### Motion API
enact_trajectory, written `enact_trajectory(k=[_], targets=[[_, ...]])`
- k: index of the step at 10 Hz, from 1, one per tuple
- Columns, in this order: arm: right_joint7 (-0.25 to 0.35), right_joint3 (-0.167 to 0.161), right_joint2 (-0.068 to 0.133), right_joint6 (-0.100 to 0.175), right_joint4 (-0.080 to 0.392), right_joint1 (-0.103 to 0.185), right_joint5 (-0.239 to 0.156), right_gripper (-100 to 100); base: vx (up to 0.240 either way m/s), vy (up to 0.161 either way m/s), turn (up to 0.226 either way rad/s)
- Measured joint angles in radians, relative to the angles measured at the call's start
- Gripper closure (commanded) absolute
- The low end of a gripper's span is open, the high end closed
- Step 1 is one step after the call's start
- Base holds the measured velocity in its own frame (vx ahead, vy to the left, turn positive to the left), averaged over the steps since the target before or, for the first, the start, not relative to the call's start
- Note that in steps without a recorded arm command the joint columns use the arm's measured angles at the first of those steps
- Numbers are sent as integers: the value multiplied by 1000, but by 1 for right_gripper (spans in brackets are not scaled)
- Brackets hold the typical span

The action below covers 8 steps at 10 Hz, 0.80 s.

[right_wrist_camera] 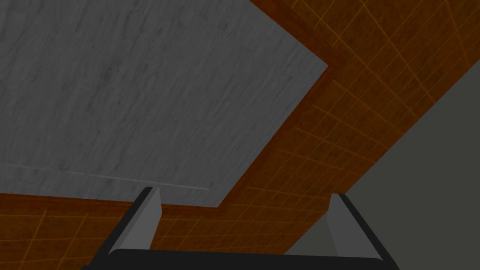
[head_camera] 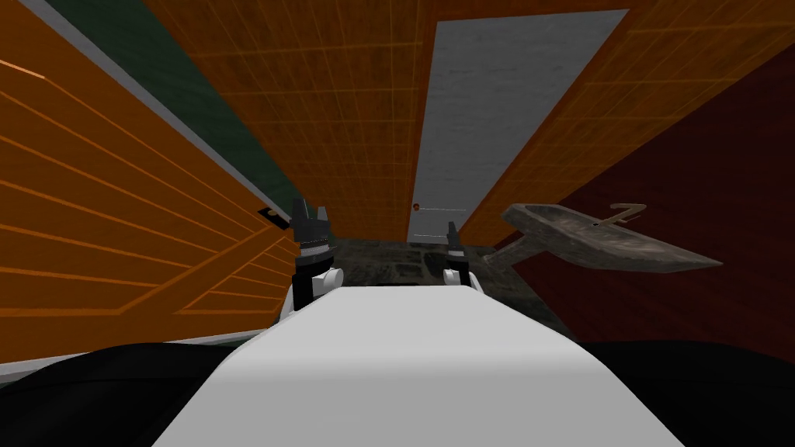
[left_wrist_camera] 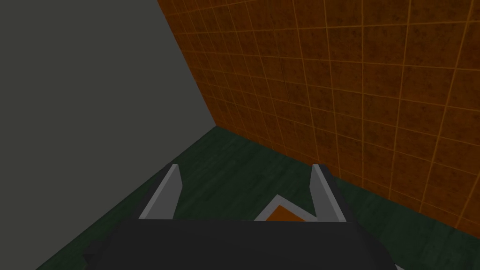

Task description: Pull the door open

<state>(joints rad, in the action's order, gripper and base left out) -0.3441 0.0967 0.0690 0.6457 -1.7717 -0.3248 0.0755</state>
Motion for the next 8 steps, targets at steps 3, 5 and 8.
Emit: enact_trajectory(k=[3, 5, 8], targets=[[-52, 16, 9, 16, 66, 19, 27, -100, 98, 36, -26], [-88, 26, 14, 25, 113, 37, 45, -100, 99, 21, -30], [-143, 39, 20, 34, 172, 55, 75, -100, 96, 21, -26]])
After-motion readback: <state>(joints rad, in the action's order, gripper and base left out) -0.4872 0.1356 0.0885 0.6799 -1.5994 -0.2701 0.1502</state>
